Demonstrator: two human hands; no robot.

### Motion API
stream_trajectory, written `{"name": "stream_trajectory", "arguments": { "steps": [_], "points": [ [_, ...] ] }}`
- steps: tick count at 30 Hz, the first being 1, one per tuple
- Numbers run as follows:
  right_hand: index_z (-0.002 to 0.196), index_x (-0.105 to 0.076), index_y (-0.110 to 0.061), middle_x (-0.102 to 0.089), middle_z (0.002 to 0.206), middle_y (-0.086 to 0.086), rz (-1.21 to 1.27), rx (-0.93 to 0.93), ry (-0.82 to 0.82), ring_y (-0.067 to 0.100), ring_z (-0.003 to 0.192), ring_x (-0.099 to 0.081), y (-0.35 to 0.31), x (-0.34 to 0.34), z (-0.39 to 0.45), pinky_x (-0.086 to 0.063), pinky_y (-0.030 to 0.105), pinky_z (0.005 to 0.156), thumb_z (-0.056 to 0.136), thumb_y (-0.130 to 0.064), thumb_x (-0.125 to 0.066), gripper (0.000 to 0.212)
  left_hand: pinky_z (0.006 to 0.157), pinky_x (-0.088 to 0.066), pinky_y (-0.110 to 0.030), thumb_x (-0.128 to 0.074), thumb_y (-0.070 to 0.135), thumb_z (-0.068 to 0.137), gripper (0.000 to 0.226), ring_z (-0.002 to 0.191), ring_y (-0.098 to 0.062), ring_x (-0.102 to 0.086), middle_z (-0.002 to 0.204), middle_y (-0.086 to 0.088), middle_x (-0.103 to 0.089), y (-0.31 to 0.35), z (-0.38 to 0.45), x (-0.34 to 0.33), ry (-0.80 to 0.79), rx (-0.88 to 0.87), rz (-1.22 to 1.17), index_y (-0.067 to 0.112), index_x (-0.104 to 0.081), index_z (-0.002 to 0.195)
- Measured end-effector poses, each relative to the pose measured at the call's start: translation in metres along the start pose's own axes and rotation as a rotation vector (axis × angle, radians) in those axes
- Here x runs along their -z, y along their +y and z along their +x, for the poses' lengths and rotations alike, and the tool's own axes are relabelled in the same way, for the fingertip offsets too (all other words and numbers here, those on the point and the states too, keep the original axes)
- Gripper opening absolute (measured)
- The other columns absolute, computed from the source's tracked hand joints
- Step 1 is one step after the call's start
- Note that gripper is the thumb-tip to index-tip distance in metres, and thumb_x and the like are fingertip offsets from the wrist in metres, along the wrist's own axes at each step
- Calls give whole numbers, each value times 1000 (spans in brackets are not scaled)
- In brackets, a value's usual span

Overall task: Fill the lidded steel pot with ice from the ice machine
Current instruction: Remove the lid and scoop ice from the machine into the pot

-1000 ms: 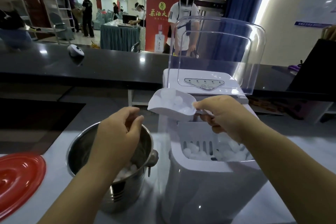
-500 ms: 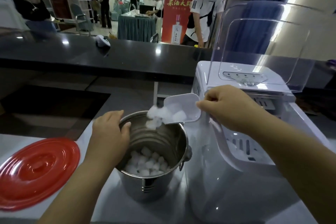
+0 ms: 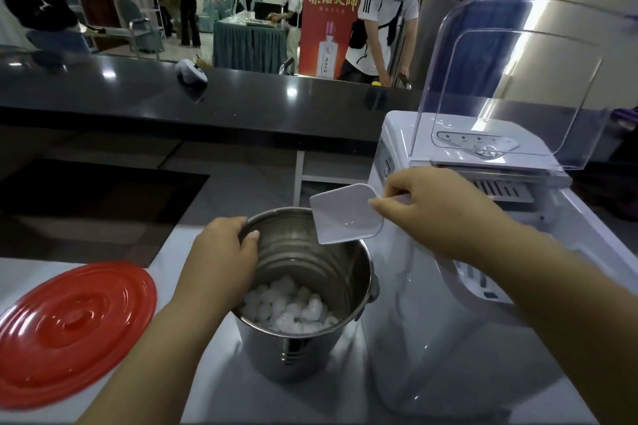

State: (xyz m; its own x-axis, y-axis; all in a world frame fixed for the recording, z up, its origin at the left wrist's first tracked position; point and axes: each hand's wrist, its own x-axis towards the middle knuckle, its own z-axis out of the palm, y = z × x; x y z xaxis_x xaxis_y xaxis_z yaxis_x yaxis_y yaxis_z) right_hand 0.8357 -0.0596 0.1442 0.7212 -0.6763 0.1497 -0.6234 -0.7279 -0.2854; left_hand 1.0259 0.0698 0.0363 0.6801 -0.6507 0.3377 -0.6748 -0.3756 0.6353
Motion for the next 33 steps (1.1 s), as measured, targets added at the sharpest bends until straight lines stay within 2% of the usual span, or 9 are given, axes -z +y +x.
{"name": "stream_trajectory", "arguments": {
  "steps": [4, 7, 9, 16, 20, 23, 29, 31, 33],
  "points": [
    [74, -60, -20, -61, 70, 0, 121, -32, 20, 14, 68, -57, 2, 1, -3, -52, 33, 68, 91, -40, -54, 27, 59, -32, -13, -55, 22, 91, 20, 78, -11, -49, 88, 2, -58, 0, 0, 0, -1, 1, 5, 12, -67, 103],
    [70, -63, -16, -60, 60, -4, 305, -83, 25, 12, 58, -56, 6, 4, -8, -51, 32, 64, 89, -35, -56, 28, 86, -34, -22, -60, 24, 89, 36, 110, -23, -52, 119, -9, -57, 2, 0, 4, 25, 13, -5, 9, -59, 121],
    [65, -63, -16, -54, 48, -12, 437, -125, 25, 4, 49, -51, 8, 8, -13, -47, 25, 57, 89, -32, -56, 30, 90, -29, -21, -62, 22, 88, 39, 119, -23, -48, 127, -10, -55, 6, -1, 9, 74, -10, -15, 7, -57, 124],
    [69, -63, -13, -60, 69, 3, 615, -253, 129, 16, 64, -51, 26, 27, -29, -42, 24, 56, 93, -23, -52, 28, 80, -38, -15, -63, 23, 87, 31, 100, -11, -53, 113, 1, -61, 43, -1, 20, 144, -135, -141, 14, -63, 116],
    [68, -63, -9, -58, 56, -4, 625, -224, 203, 4, 51, -52, 44, 38, -41, -38, 10, 41, 92, -18, -53, 28, 71, -39, -9, -64, 26, 86, 27, 95, -7, -58, 104, 9, -62, 73, -6, 12, 89, -168, -248, 20, -64, 112],
    [68, -63, -2, -54, 56, 1, 610, -221, 250, 9, 51, -45, 61, 44, -48, -37, 21, 49, 90, -21, -54, 31, 78, -46, -19, -65, 28, 85, 28, 95, -6, -61, 101, 9, -66, 97, -7, 0, 18, -167, -318, 22, -66, 112],
    [68, -64, -3, -58, 54, -1, 430, -199, 304, 15, 56, -50, 100, 53, -59, -46, 38, 59, 88, -24, -57, 30, 74, -40, -7, -63, 29, 86, 36, 96, -4, -60, 102, 12, -64, 146, -13, -29, -71, -219, -362, 22, -61, 121],
    [70, -62, -1, -62, 65, 14, 371, -197, 317, 23, 58, -51, 114, 58, -62, -50, 43, 61, 86, -25, -58, 30, 77, -47, -17, -61, 32, 87, 39, 95, -8, -62, 99, 12, -65, 160, -16, -40, -101, -248, -351, 22, -59, 124],
    [68, -61, -4, -64, 68, 13, 281, -181, 316, 27, 60, -54, 123, 61, -64, -50, 42, 61, 84, -26, -58, 28, 83, -52, -30, -54, 40, 87, 46, 97, -13, -62, 105, 6, -67, 167, -17, -46, -129, -279, -300, 22, -55, 129]
  ]
}}
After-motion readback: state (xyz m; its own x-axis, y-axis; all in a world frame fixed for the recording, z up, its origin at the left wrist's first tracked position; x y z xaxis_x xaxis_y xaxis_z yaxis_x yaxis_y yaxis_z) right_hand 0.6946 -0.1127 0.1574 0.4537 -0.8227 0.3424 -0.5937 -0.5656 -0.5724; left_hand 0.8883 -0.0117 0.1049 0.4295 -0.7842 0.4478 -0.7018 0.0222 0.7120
